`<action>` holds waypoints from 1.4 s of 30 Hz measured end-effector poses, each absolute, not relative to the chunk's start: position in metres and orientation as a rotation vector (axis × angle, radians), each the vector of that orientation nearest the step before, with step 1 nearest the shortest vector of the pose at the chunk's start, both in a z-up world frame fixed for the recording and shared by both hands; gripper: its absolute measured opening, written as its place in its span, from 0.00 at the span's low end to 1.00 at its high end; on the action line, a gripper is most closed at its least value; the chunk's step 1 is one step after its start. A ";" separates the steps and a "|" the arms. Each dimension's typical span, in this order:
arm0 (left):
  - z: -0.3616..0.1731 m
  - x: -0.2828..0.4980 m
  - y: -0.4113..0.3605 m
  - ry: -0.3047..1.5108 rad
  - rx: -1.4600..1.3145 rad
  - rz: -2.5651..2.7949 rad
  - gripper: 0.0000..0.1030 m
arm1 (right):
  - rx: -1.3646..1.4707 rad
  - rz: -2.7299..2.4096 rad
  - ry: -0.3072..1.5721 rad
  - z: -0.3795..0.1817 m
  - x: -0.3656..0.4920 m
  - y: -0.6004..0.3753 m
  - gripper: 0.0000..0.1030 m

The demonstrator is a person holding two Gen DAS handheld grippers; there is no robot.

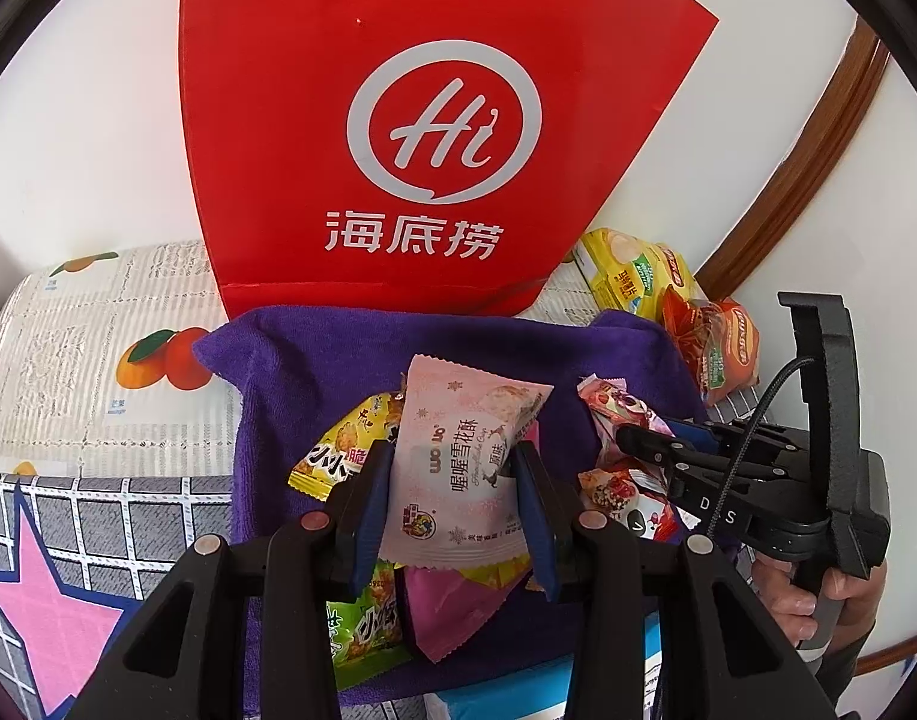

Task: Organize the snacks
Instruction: 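Open the right gripper to drop the lollipop while the left releases the candy packet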

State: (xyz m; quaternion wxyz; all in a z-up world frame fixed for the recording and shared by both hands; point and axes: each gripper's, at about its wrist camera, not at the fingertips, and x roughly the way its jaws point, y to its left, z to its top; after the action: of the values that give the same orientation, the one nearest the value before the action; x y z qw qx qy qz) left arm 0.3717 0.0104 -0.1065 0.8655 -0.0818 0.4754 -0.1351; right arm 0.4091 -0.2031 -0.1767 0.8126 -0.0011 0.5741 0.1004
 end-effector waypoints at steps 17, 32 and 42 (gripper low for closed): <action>-0.102 0.366 0.002 0.992 -0.177 -0.340 0.37 | -0.027 0.235 1.166 -0.153 0.399 -0.205 0.47; -0.109 0.356 -0.041 1.003 -0.143 -0.471 0.37 | 0.053 0.184 1.036 -0.103 0.386 -0.247 0.47; -0.123 0.363 -0.047 1.005 -0.134 -0.435 0.38 | 0.054 0.188 1.041 -0.103 0.386 -0.246 0.47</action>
State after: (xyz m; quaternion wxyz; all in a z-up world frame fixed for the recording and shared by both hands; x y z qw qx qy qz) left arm 0.3632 -0.0472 -0.1230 0.8516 -0.0636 0.4776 -0.2065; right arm 0.3861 -0.2464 -0.1034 0.8631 0.0256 0.4963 0.0898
